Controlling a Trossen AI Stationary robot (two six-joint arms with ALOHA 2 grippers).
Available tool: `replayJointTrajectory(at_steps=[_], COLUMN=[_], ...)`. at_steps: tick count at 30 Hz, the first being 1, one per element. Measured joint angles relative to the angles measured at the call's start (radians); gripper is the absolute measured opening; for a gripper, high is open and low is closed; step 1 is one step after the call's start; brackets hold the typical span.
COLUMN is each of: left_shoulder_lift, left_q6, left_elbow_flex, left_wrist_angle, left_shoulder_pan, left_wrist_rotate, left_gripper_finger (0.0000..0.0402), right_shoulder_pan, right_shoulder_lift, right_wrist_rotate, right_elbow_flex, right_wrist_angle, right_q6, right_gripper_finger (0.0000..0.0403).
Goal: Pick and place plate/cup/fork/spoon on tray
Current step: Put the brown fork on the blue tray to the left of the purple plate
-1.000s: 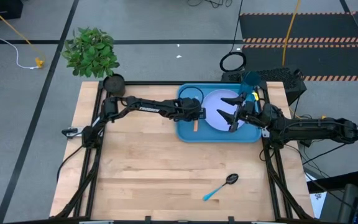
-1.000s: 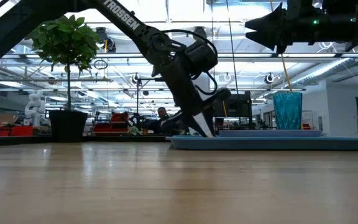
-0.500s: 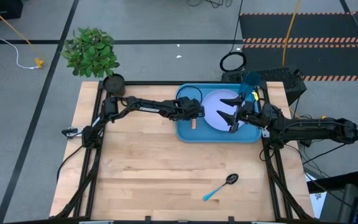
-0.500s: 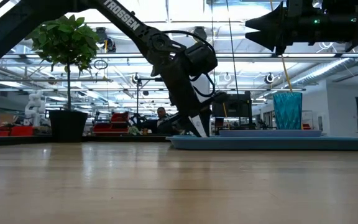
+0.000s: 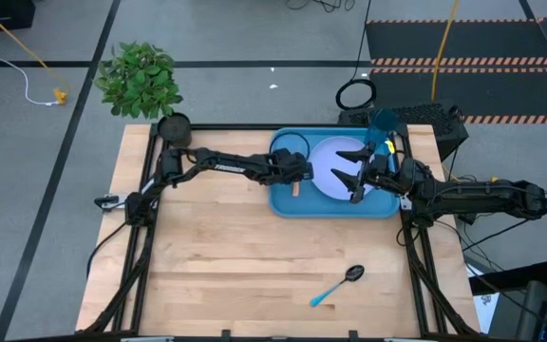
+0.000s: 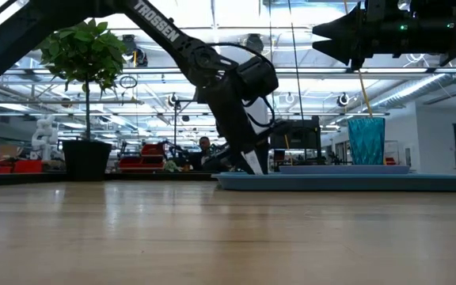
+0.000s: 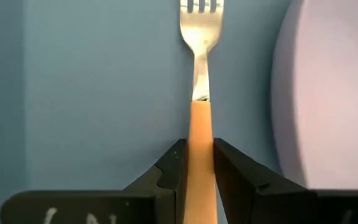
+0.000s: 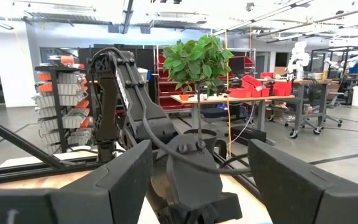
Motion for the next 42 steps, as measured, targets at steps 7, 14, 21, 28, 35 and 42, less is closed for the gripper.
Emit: replayJointTrajectory(at_steps=[7, 14, 21, 28, 35, 42], left_shoulder_lift=[0.036, 0.019, 0.019, 0.019, 0.018, 0.018], left_q6=[0.009, 0.027, 0.035, 0.04, 0.043, 0.056], left_elbow_flex=[0.003, 0.0, 0.0, 0.0, 0.0, 0.0], left_wrist_angle=[0.048, 0.047, 0.052, 0.053, 0.053, 0.054], left_shoulder_pan=[0.005, 0.004, 0.003, -0.001, -0.005, -0.008], left_wrist_rotate=[0.007, -0.017, -0.019, -0.02, -0.019, -0.021], left_gripper_finger=[0.0075, 0.0075, 0.0075, 0.0075, 0.0075, 0.0075], right_shoulder_pan=[0.0, 0.0, 0.0, 0.0, 0.0, 0.0], right_shoulder_lift=[0.0, 0.0, 0.0, 0.0, 0.0, 0.0], right_wrist_rotate=[0.0, -0.001, -0.001, -0.028, -0.027, -0.027], right_elbow_flex=[0.0, 0.0, 0.0, 0.0, 0.0, 0.0], right_wrist_angle=[-0.003, -0.006, -0.006, -0.005, -0.006, -0.006], right_q6=[0.008, 0.025, 0.025, 0.026, 0.026, 0.026], right_gripper_finger=[0.026, 0.026, 0.026, 0.026, 0.026, 0.026])
